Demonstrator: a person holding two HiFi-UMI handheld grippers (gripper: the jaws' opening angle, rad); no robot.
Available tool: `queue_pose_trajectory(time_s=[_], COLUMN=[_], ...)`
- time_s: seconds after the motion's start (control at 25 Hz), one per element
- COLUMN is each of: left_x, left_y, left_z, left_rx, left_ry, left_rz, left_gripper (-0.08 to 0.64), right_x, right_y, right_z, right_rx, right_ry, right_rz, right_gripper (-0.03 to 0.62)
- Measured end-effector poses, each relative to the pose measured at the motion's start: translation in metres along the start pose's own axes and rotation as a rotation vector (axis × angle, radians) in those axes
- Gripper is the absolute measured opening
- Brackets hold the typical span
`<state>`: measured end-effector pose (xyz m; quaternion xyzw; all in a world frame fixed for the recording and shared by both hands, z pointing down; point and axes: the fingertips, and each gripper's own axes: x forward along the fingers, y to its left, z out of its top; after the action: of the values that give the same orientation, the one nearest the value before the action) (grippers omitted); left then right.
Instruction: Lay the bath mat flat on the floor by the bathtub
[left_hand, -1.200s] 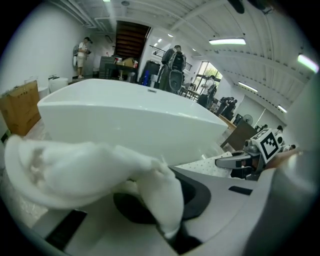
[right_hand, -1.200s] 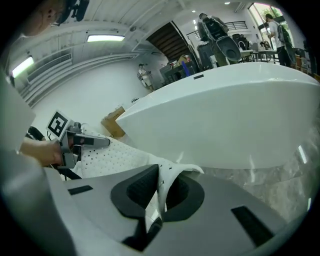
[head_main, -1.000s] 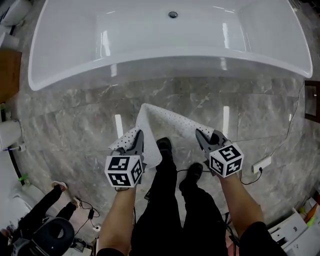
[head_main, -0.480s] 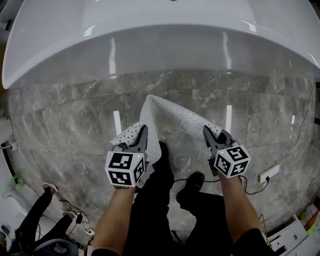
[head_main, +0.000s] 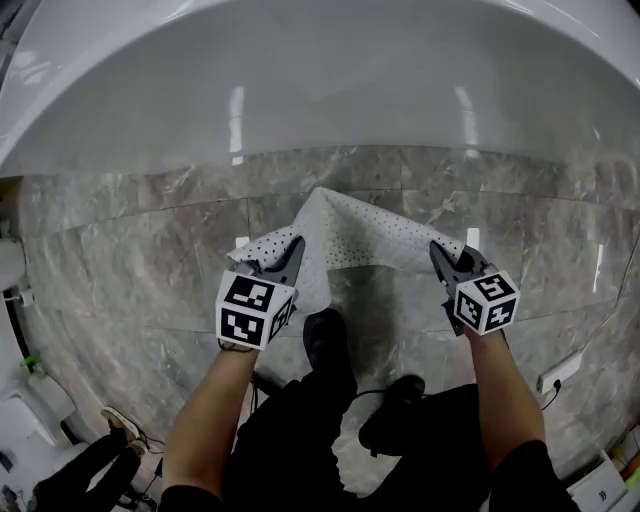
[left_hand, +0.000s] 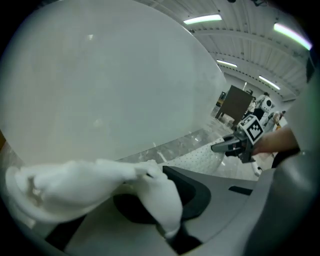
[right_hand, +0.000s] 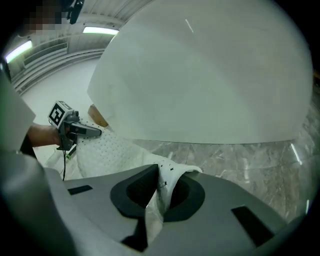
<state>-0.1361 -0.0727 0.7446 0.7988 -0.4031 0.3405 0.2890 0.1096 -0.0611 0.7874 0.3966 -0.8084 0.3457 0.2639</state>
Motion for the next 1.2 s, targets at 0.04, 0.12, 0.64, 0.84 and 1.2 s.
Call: queue_pose_trajectory(time_s=[0.04, 0.12, 0.64, 0.84, 1.2], left_x=[0.007, 0.018, 0.067, 0.078, 0.07], left_y=[0.01, 0.032, 0.12, 0.139, 0.16], left_z=[-0.007, -0.021, -0.093, -0.11, -0.14], left_rx=[0.021, 0.042, 0.091, 0.09, -0.092], left_ry=[0.004, 0.015, 0.103, 0.132, 0.044], left_rz=[0.011, 0.036, 0.147, 0.183, 0.173], left_gripper=[0.043, 0.046, 0.052, 0.068, 0.263], right_x=[0.009, 0.023, 0.051, 0.042, 0.01], right_y=[-0.01, -0.031, -0.119, -0.119, -0.146], right_z=[0.001, 0.006, -0.028, -0.032, -0.074], right_rx=[-0.028, -0.066, 0.03, 0.074, 0.05], right_ry=[0.014, 0.027, 0.157, 0.155, 0.293], right_rz=[0.008, 0.004, 0.023, 0.068, -0.026], right_gripper=[0.028, 0.028, 0.032, 0.038, 0.12])
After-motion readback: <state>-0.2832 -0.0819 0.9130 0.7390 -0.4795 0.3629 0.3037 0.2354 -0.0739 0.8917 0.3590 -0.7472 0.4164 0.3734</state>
